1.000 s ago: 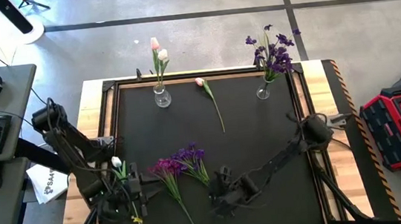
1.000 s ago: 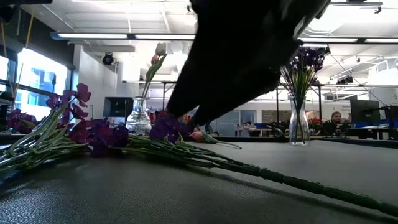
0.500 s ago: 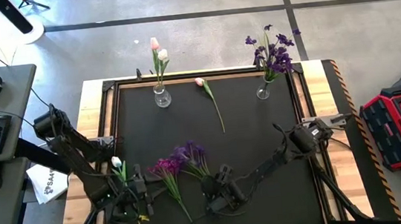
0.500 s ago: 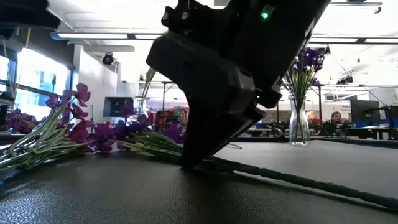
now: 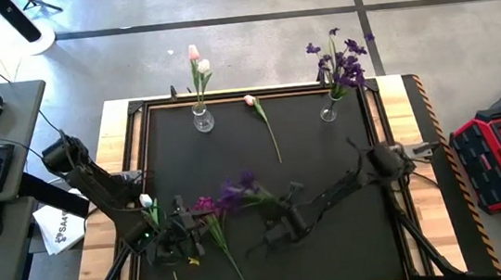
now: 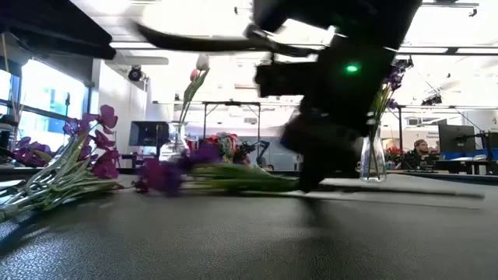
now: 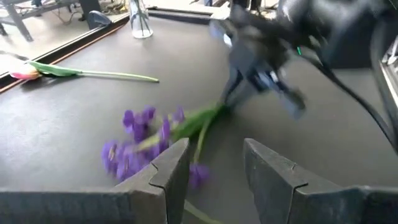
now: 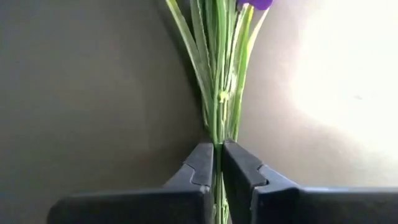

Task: Sort flowers into vase by color
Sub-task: Put the purple flowers into the right transparent vase

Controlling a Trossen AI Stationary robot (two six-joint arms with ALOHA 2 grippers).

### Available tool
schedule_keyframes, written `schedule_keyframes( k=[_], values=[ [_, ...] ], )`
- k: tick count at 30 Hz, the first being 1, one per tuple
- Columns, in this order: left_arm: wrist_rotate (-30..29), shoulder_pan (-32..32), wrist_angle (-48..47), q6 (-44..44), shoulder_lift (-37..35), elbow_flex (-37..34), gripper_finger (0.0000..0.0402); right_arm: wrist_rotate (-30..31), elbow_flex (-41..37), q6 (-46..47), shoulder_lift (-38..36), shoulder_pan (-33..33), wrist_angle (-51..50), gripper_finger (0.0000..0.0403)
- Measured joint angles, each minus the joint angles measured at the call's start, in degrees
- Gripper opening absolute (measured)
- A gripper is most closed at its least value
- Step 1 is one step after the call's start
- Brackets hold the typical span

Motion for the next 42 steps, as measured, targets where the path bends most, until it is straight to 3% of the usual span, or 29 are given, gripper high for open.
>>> schedule_keyframes(
  k=[9, 14, 20, 26, 31, 36, 40, 42],
  values=[
    [1.2, 4.44, 0.67, 1.02, 0.0, 0.0, 0.0137, 0.76, -29.98, 1.21, -24.84, -0.3, 24.55, 0.0001],
    [4.37, 6.2, 3.46, 2.67, 0.0, 0.0, 0.0137, 5.13, -44.86, 1.05, -35.92, 1.98, 40.4, 0.0001],
    [8.2, 8.03, 10.55, 11.3, -0.02, 0.0, 0.0137, 13.66, -58.36, -0.91, -44.58, 6.58, 59.67, 0.0],
    [15.27, 11.05, 16.07, 17.8, -0.04, 0.0, 0.0137, 20.98, -65.88, -8.22, -47.76, 10.1, 77.31, 0.0],
    [17.88, 12.86, 16.94, 21.1, -0.04, 0.0, 0.0137, 27.11, -66.44, -19.87, -47.79, 11.54, 86.74, 0.0],
    [17.87, 13.67, 16.92, 21.94, -0.04, 0.0, 0.0137, 33.71, -66.44, -39.22, -47.79, 11.42, 102.12, 0.0],
    [17.87, 13.4, 16.92, 21.17, -0.04, 0.0, 0.0137, 33.09, -66.44, -61.78, -47.79, 10.56, 118.88, 0.0],
    [17.87, 13.04, 16.94, 21.09, -0.04, 0.0, 0.0137, 28.24, -66.64, -74.69, -47.79, 9.81, 130.55, 0.0]
  ],
)
